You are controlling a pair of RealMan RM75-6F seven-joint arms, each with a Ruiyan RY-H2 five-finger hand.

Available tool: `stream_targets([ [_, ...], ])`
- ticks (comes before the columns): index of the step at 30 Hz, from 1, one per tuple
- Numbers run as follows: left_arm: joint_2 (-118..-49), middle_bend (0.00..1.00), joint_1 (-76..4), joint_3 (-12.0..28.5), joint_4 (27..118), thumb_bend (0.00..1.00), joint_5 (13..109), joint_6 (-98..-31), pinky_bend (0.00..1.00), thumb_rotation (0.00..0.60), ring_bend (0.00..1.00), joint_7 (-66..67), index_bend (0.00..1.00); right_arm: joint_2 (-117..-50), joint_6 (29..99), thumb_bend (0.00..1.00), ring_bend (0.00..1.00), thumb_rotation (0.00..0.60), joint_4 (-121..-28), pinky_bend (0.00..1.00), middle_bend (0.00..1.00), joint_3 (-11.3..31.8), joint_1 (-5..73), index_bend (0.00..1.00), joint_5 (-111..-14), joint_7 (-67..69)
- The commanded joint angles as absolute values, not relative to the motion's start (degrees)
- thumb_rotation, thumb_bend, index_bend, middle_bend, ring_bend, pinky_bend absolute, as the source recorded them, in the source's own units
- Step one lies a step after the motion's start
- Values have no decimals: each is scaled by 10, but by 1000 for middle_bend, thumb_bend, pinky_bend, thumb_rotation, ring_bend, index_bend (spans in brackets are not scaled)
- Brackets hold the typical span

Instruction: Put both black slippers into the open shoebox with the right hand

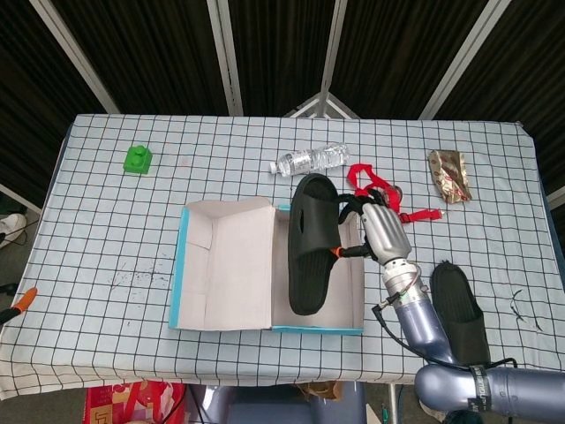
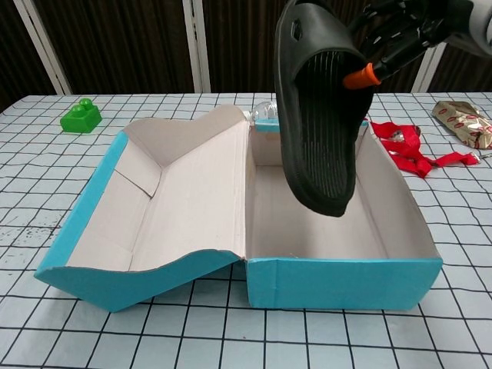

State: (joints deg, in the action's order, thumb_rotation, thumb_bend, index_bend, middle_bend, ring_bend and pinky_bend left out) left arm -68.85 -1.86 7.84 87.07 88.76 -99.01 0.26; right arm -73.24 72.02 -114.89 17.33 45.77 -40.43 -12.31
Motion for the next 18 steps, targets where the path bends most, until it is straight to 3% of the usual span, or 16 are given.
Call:
stream_targets([
  [1,-689,0,-20,78,871,72,886,-987,99,600,0,4,133,-766,733,414,245,600,-1122,64,485,171,456,588,-411,-123],
  [18,-692,0,-23,76,872,72,885,-979,99,600,0,14,133,-822,681,415,250,600,-1048,64,485,149,426,588,-441,-79],
])
